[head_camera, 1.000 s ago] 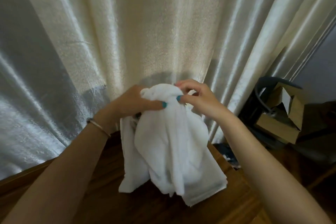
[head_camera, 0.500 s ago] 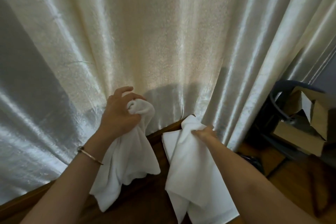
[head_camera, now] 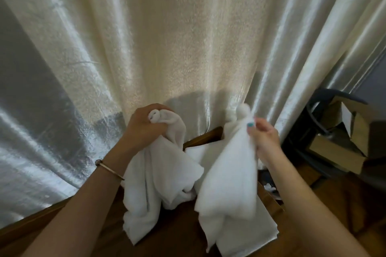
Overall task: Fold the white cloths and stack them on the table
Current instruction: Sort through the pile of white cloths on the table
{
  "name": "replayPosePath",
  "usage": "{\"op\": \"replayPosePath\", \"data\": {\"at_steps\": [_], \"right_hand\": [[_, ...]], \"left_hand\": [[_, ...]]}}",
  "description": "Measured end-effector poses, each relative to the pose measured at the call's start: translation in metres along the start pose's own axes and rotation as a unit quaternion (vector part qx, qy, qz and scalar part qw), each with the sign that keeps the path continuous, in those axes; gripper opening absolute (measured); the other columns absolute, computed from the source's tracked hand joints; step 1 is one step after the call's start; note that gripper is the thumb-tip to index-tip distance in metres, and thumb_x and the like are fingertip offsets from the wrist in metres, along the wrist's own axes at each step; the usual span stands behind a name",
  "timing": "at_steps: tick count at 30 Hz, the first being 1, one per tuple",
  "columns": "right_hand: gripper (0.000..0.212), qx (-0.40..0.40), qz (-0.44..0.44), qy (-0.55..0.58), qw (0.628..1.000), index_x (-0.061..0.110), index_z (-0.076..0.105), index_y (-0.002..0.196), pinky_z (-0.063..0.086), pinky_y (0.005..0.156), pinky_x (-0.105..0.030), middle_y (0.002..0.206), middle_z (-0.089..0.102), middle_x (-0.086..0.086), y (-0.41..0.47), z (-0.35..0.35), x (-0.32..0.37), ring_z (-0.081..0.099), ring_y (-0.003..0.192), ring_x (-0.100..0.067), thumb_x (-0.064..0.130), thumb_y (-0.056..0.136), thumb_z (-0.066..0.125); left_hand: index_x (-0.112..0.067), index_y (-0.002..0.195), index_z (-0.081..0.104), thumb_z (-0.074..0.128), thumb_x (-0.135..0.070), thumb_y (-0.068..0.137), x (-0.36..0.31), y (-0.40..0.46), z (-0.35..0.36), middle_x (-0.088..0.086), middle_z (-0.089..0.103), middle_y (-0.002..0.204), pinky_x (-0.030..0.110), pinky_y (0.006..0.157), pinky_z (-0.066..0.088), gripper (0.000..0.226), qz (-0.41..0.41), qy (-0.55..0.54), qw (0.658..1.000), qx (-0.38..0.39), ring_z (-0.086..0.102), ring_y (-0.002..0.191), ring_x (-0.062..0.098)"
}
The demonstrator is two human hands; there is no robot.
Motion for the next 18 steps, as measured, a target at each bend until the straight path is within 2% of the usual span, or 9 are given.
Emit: {"op": "replayPosePath", "data": {"at_steps": [2, 3, 5, 7, 9, 11, 13, 15, 18], "right_hand": [[0.038, 0.126, 0.055, 0.327, 0.935, 0.017, 0.058, 0.117, 0.053, 0.091, -0.043, 0.105, 0.068, -0.011, -0.028, 0.007, 0.033, 0.065, 0.097, -0.026, -0.003, 0.084, 0.057], [0.043, 0.18, 0.077, 0.407, 0.892, 0.021, 0.056, 0.119, 0.055, 0.087, -0.042, 0.1, 0.07, -0.009, -0.043, 0.014, 0.046, 0.068, 0.093, -0.023, 0.001, 0.081, 0.061], [0.044, 0.245, 0.097, 0.407, 0.875, 0.024, 0.055, 0.119, 0.059, 0.072, -0.034, 0.081, 0.072, -0.004, -0.077, 0.035, 0.073, 0.07, 0.077, -0.017, 0.008, 0.079, 0.061], [0.046, 0.297, 0.073, 0.366, 0.879, 0.022, 0.055, 0.119, 0.058, 0.063, -0.027, 0.072, 0.071, -0.003, -0.108, 0.055, 0.094, 0.068, 0.065, -0.014, -0.002, 0.08, 0.049], [0.04, 0.312, 0.043, 0.315, 0.895, 0.017, 0.063, 0.11, 0.054, 0.056, -0.018, 0.064, 0.068, -0.002, -0.13, 0.072, 0.11, 0.064, 0.055, -0.011, -0.006, 0.089, 0.037], [0.042, 0.291, 0.045, 0.304, 0.906, 0.015, 0.07, 0.08, 0.044, 0.041, -0.012, 0.045, 0.058, 0.003, -0.148, 0.085, 0.126, 0.056, 0.038, -0.006, 0.005, 0.1, 0.034], [0.026, 0.305, 0.004, 0.212, 0.928, 0.018, 0.065, 0.09, 0.043, 0.045, -0.012, 0.047, 0.057, 0.012, -0.154, 0.101, 0.135, 0.054, 0.042, 0.0, 0.013, 0.097, 0.041], [0.015, 0.303, -0.083, 0.057, 0.948, 0.024, 0.057, 0.102, 0.042, 0.052, -0.007, 0.054, 0.059, 0.023, -0.163, 0.123, 0.139, 0.053, 0.051, 0.008, 0.015, 0.096, 0.047], [0.013, 0.296, -0.129, -0.025, 0.946, 0.024, 0.06, 0.086, 0.04, 0.048, -0.01, 0.05, 0.055, 0.02, -0.198, 0.15, 0.136, 0.049, 0.048, 0.0, 0.021, 0.095, 0.051]], "left_hand": [[-0.004, 0.092, 0.069, 0.059, -0.021, 0.059, -0.007, -0.005, -0.002, 0.014, 0.063, 0.076, 0.029, 0.07, 0.045, 0.038, 0.011, -0.005, 1.0, 0.022, 0.056, 0.074, 0.015], [-0.012, 0.097, 0.07, 0.06, -0.019, 0.059, -0.014, -0.009, -0.002, 0.013, 0.067, 0.088, 0.026, 0.071, 0.046, 0.041, 0.027, -0.007, 0.999, 0.044, 0.06, 0.079, 0.014], [-0.03, 0.121, 0.06, 0.061, -0.012, 0.057, -0.028, -0.019, 0.001, -0.002, 0.063, 0.115, 0.02, 0.076, 0.05, 0.067, 0.07, -0.034, 0.991, 0.111, 0.06, 0.099, 0.005], [-0.044, 0.143, 0.028, 0.063, -0.003, 0.056, -0.042, -0.029, 0.005, -0.016, 0.039, 0.144, 0.015, 0.082, 0.049, 0.101, 0.103, -0.076, 0.973, 0.19, 0.044, 0.122, -0.009], [-0.047, 0.146, 0.013, 0.063, 0.003, 0.055, -0.054, -0.042, 0.002, -0.019, 0.023, 0.152, 0.018, 0.083, 0.049, 0.115, 0.117, -0.127, 0.959, 0.226, 0.036, 0.13, -0.008], [-0.041, 0.136, 0.04, 0.065, -0.002, 0.049, -0.061, -0.059, -0.013, -0.005, 0.049, 0.136, 0.023, 0.073, 0.051, 0.099, 0.113, -0.162, 0.958, 0.206, 0.056, 0.114, 0.006], [-0.032, 0.1, 0.067, 0.061, -0.003, 0.045, -0.065, -0.076, -0.037, -0.006, 0.071, 0.091, 0.022, 0.059, 0.05, 0.063, 0.082, -0.168, 0.974, 0.13, 0.066, 0.082, 0.008], [-0.028, 0.077, 0.069, 0.056, -0.001, 0.041, -0.062, -0.094, -0.065, -0.012, 0.068, 0.067, 0.02, 0.051, 0.047, 0.047, 0.039, -0.159, 0.986, 0.032, 0.064, 0.066, 0.006], [-0.018, 0.068, 0.064, 0.049, 0.003, 0.035, -0.045, -0.13, -0.115, -0.012, 0.061, 0.053, 0.017, 0.045, 0.04, 0.042, -0.031, -0.209, 0.972, -0.106, 0.056, 0.054, 0.007]]}}
Point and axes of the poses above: each hand's wrist, its own y-axis towards the middle knuckle, its own z-axis out of the palm, x = y × z, the point moved 2 cm from there along y, towards the middle knuckle
